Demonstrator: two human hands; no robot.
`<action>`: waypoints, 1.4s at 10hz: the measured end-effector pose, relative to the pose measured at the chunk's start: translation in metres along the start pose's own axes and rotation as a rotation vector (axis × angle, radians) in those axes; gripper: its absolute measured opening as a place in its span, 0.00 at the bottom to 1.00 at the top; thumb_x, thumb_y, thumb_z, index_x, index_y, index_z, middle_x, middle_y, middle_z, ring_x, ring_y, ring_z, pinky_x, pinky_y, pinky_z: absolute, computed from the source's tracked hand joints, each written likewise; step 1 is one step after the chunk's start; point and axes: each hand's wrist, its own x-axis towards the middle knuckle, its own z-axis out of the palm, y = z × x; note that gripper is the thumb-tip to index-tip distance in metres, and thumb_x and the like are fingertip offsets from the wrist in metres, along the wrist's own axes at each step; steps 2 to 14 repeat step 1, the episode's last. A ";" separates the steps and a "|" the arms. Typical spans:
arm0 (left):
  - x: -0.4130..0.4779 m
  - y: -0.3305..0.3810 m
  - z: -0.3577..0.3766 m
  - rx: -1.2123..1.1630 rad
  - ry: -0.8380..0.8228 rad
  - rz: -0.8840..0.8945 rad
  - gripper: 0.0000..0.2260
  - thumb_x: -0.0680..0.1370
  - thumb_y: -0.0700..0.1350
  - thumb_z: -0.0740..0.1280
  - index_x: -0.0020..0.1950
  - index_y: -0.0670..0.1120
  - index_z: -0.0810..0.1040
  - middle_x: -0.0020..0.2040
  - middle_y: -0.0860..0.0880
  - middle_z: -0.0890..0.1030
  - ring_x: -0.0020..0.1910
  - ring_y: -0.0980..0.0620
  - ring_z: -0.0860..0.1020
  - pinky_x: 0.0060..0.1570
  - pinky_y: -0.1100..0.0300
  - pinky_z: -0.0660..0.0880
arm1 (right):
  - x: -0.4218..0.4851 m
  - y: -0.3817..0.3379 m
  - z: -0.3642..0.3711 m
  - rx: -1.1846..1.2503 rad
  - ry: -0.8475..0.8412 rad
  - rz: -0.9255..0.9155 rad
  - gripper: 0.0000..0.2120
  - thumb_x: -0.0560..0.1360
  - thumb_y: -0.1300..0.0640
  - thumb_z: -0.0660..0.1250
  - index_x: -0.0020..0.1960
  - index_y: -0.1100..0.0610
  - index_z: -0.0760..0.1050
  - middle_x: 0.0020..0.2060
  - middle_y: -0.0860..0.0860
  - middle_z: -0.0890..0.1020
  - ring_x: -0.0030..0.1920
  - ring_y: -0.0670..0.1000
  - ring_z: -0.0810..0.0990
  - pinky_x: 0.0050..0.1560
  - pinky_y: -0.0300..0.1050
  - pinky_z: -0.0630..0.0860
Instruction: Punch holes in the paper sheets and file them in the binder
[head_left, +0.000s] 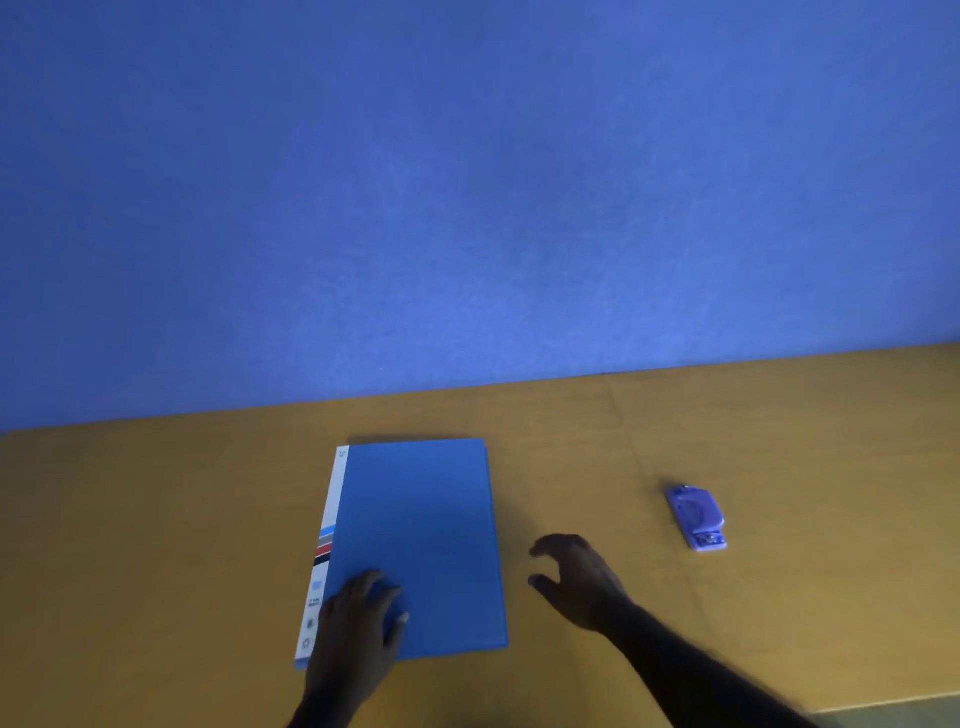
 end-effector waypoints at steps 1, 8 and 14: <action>0.022 0.018 -0.011 -0.013 0.003 0.059 0.13 0.68 0.56 0.70 0.50 0.53 0.81 0.52 0.53 0.79 0.51 0.50 0.79 0.45 0.53 0.77 | 0.004 0.005 -0.033 -0.018 0.046 0.047 0.18 0.76 0.50 0.68 0.66 0.49 0.74 0.66 0.44 0.75 0.65 0.44 0.73 0.58 0.38 0.72; 0.022 0.018 -0.011 -0.013 0.003 0.059 0.13 0.68 0.56 0.70 0.50 0.53 0.81 0.52 0.53 0.79 0.51 0.50 0.79 0.45 0.53 0.77 | 0.004 0.005 -0.033 -0.018 0.046 0.047 0.18 0.76 0.50 0.68 0.66 0.49 0.74 0.66 0.44 0.75 0.65 0.44 0.73 0.58 0.38 0.72; 0.022 0.018 -0.011 -0.013 0.003 0.059 0.13 0.68 0.56 0.70 0.50 0.53 0.81 0.52 0.53 0.79 0.51 0.50 0.79 0.45 0.53 0.77 | 0.004 0.005 -0.033 -0.018 0.046 0.047 0.18 0.76 0.50 0.68 0.66 0.49 0.74 0.66 0.44 0.75 0.65 0.44 0.73 0.58 0.38 0.72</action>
